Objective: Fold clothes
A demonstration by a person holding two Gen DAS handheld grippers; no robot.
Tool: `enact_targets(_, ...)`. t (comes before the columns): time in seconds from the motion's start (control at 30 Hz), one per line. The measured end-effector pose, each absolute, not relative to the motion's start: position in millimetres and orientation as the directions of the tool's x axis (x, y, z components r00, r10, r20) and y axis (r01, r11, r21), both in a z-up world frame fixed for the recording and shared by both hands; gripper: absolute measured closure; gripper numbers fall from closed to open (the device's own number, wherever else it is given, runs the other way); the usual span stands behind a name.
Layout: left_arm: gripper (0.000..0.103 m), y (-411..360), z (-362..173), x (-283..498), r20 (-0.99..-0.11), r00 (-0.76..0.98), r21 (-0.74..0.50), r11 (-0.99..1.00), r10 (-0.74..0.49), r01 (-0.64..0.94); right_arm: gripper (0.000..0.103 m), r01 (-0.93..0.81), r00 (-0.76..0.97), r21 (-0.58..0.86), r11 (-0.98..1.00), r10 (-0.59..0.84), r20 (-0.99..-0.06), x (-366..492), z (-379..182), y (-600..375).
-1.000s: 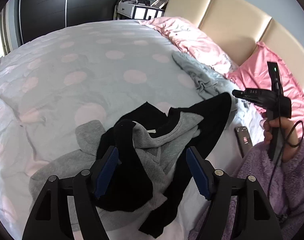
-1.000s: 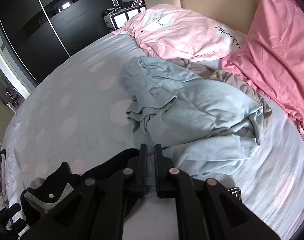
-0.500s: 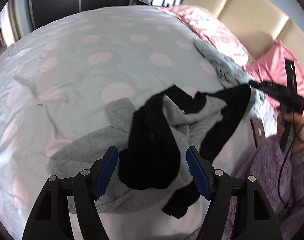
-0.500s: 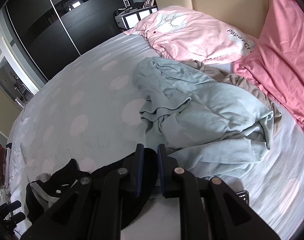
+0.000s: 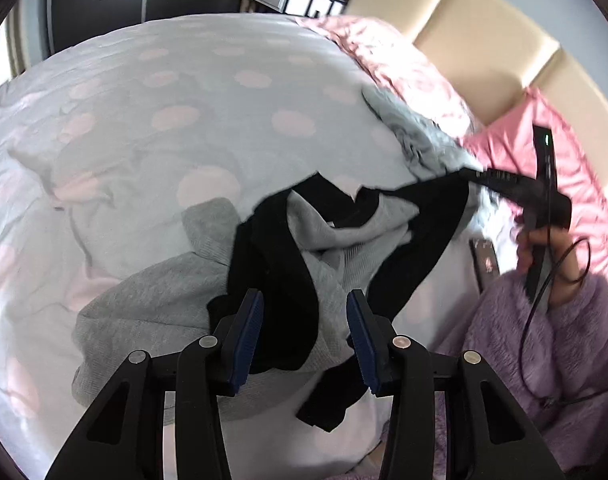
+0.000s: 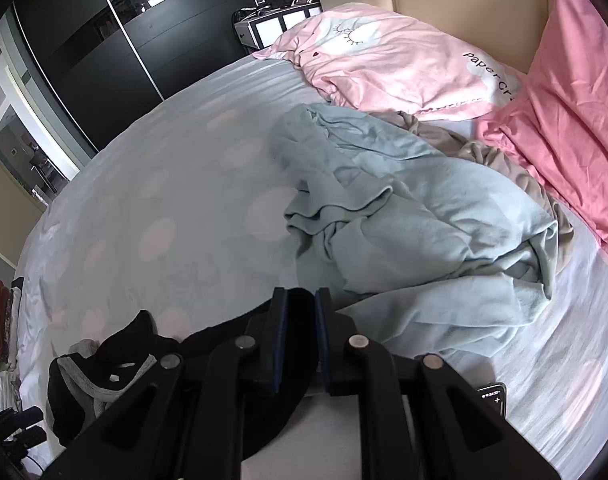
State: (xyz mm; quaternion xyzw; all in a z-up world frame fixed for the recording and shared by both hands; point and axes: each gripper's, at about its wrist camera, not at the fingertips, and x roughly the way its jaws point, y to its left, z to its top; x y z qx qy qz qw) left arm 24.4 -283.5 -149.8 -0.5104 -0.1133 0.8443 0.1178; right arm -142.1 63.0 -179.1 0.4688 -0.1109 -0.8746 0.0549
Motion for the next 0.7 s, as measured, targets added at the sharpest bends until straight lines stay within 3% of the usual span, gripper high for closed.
enact_targets(0.1,0.073,-281,-165,20,-0.881,-0.39,-0.272,-0.961,0.269,-0.048,0.089,-0.009,-0.554,0.244,-0.97,-0.199,-0.809,-142,-179,62)
enact_targets(0.3,0.073,-257,-186,8,-0.926,-0.317,-0.181,-0.978,0.204,-0.101,0.089,-0.003,-0.553,0.234,-0.972,-0.194,-0.811,-142,-179,60)
enact_targets(0.37,0.087,-252,-190,5,-0.932,-0.312,-0.158,-0.982,0.184,-0.107,0.089,0.009,-0.544,0.241,-0.971,-0.206,-0.813,-143,-180,58)
enact_targets(0.43,0.092,-250,-192,4,-0.933,-0.316,-0.146,-0.984,0.172,-0.103,0.088,0.023,-0.533,0.248,-0.968,-0.222,-0.816,-144,-182,56)
enact_targets(0.57,0.095,-273,-179,9,-0.893,-0.394,-0.228,-0.974,0.215,-0.015,0.067,0.097,-0.514,0.266,-0.959,-0.277,-0.812,-147,-184,44)
enact_targets(0.7,0.096,-304,-175,14,-0.873,-0.445,-0.275,-0.955,0.199,0.113,0.061,0.207,-0.457,0.251,-0.946,-0.32,-0.83,-156,-193,20)
